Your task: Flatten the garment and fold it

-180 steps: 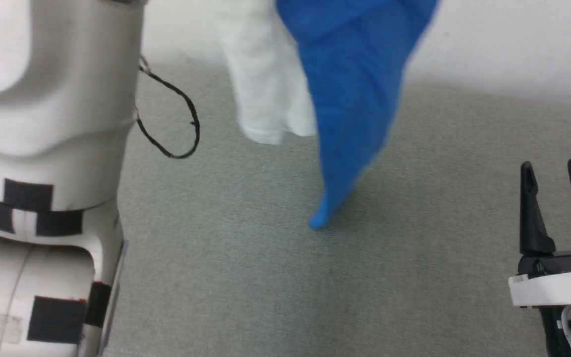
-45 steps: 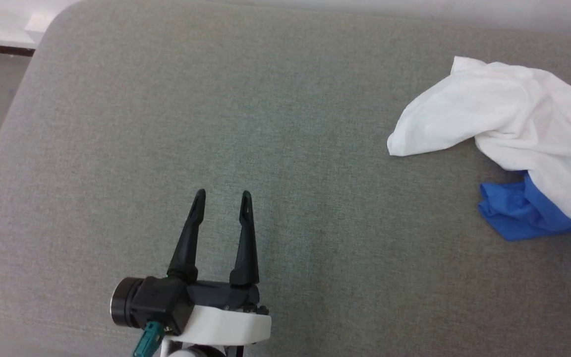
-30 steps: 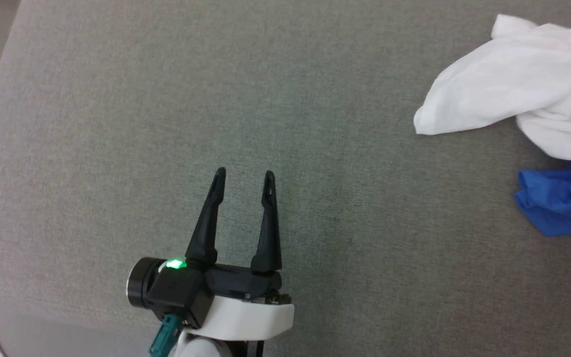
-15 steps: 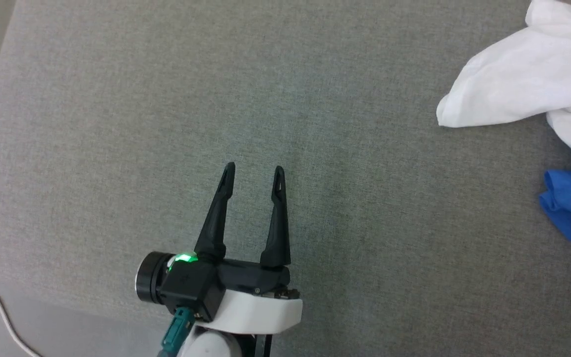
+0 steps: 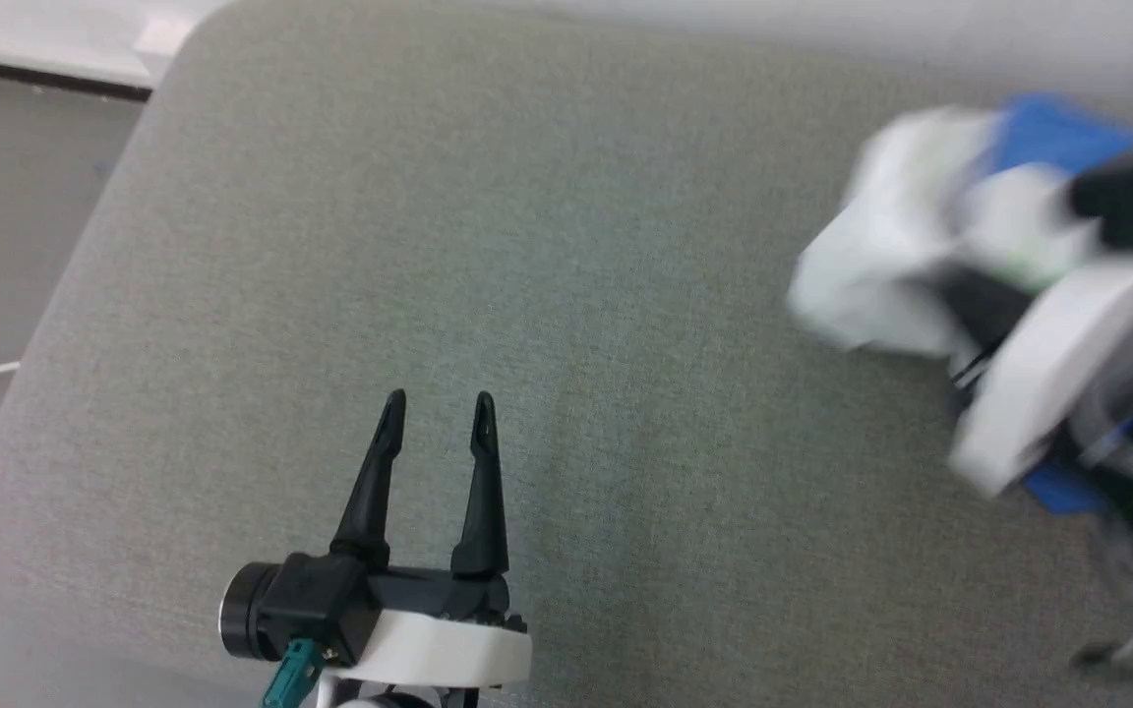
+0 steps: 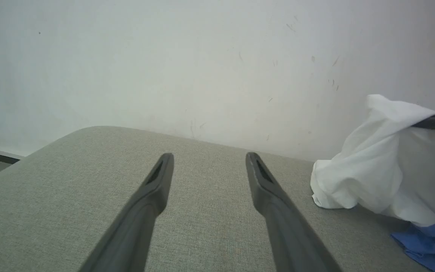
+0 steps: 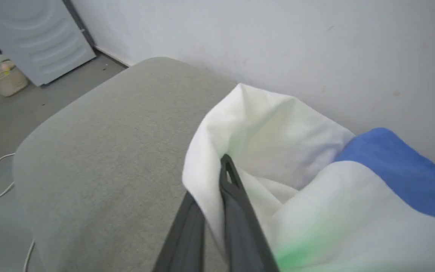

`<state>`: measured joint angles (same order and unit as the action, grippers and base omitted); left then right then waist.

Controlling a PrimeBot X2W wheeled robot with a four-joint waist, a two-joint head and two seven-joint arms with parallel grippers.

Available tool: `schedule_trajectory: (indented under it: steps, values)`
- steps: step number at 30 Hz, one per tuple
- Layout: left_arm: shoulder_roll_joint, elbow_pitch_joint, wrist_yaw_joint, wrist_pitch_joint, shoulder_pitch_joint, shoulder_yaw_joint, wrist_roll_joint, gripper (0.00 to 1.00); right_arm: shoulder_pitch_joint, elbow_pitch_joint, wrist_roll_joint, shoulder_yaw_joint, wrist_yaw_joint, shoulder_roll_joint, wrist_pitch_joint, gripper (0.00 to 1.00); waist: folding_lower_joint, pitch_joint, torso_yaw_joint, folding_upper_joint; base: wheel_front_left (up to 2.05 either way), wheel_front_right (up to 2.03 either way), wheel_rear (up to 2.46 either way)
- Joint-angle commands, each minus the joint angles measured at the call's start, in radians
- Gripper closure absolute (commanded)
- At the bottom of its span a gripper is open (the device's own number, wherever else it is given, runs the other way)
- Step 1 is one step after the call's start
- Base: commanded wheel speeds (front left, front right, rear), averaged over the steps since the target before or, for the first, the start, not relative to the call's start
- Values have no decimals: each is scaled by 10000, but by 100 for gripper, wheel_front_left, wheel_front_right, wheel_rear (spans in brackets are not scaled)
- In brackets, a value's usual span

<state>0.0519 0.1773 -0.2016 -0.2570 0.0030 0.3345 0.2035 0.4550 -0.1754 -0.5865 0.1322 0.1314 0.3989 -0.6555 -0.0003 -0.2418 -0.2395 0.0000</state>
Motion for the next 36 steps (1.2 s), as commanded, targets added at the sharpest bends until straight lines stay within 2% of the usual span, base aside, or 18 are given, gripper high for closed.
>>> schedule_trajectory:
  steps: [1,5,8,10,13,17,22,28,33,36]
  values:
    - [-16,37,96,-47,122,-104,133,0,-646,-257,-213,586,-7,-378,-259,100,3,676,-259,0,0,0,0]
    - [-16,114,169,-47,290,-157,316,0,-2136,-64,-291,2001,-7,-1384,-471,100,3,638,-668,0,0,0,0]
    - [-16,66,221,-47,311,-55,432,0,-2830,939,214,2637,-7,-1890,-107,100,3,545,-978,0,0,0,0]
    - [-16,30,223,-47,281,3,491,0,-2950,1541,546,2867,-7,-2082,281,0,3,508,-1131,0,0,0,0]
    - [-16,7,187,-47,251,37,522,0,-2709,1936,809,3080,-7,-2124,860,0,3,500,-1207,0,0,0,0]
    - [-16,-67,179,-47,258,16,495,0,-2213,1596,427,2582,-7,-2116,1419,0,3,664,-1064,0,0,0,0]
    - [-16,-77,248,-47,303,-100,394,0,-2053,495,82,776,-7,-2213,2079,0,3,968,-651,0,0,0,0]
    - [-16,36,374,-47,415,-318,151,0,-2998,-764,1581,-2128,-7,-2054,3504,0,3,925,-99,0,0,0,0]
    - [-16,102,433,-47,570,-457,1,0,-4626,-1211,2664,-4290,-7,-2918,4666,0,3,739,340,0,0,0,0]
    - [-16,69,437,-47,692,-444,-47,0,-5572,-1191,2953,-4934,-7,-3320,5096,0,3,634,618,0,0,0,0]
